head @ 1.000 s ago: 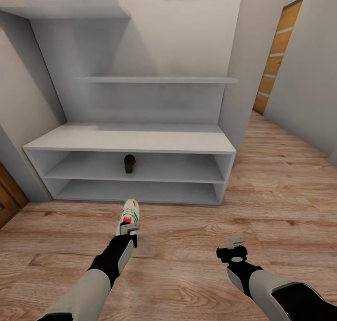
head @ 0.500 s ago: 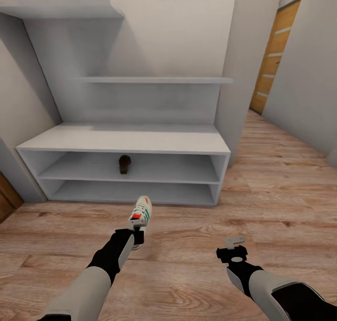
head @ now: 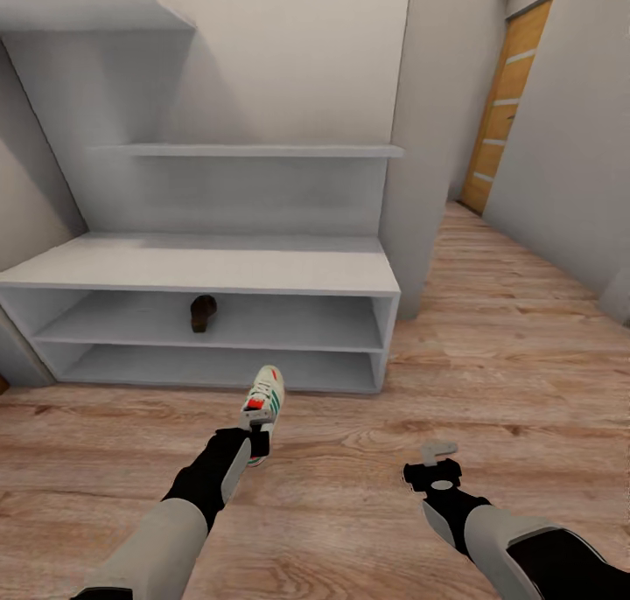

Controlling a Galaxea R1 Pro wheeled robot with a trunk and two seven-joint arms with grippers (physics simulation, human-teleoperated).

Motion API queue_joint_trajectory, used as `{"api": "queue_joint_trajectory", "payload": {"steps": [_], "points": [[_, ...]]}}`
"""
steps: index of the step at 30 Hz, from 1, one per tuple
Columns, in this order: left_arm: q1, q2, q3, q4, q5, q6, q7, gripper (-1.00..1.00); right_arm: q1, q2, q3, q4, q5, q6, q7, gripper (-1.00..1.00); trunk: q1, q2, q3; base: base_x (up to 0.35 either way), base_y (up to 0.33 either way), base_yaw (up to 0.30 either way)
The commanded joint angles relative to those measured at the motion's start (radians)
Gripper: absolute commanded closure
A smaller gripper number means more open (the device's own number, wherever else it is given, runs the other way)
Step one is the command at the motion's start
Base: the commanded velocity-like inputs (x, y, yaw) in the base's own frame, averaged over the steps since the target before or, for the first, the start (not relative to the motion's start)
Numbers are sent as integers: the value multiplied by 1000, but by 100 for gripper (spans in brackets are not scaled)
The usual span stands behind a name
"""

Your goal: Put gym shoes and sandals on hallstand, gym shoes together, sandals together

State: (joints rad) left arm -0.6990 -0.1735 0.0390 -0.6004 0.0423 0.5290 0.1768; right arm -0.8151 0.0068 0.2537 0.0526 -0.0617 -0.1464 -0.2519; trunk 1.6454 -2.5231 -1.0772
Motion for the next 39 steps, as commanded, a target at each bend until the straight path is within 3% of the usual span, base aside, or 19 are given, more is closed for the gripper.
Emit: {"api": "queue_joint_trajectory", "payload": {"steps": [1,14,20,26,30,39], "points": [[0,-1,4,-2,5,5,4,100,-1,1,7,4,-6,-7,-1,-100,0,0,-1,65,-350,0],[0,-1,6,1,5,3,4,100,-1,2,7,4,-6,-7,-1,-100,0,0,-1,7,-318,0],[0,-1,7,4,6,-48,3,100,-1,2,7,4,-7,-7,0,-100,0,0,-1,-1,-136,0],[0,-1,8,5,37,-57,4,100,-1,2,7,4,-6,-7,0,-100,0,0,-1,0,-282,19],[0,-1,8,5,58,-59,3,100,-1,3,7,4,-6,-7,0,-100,0,0,-1,0,-75,224],[0,-1,9,5,62,-60,3,100,-1,4,7,4,-6,-8,0,-100,0,0,-1,0,-14,286]]}}
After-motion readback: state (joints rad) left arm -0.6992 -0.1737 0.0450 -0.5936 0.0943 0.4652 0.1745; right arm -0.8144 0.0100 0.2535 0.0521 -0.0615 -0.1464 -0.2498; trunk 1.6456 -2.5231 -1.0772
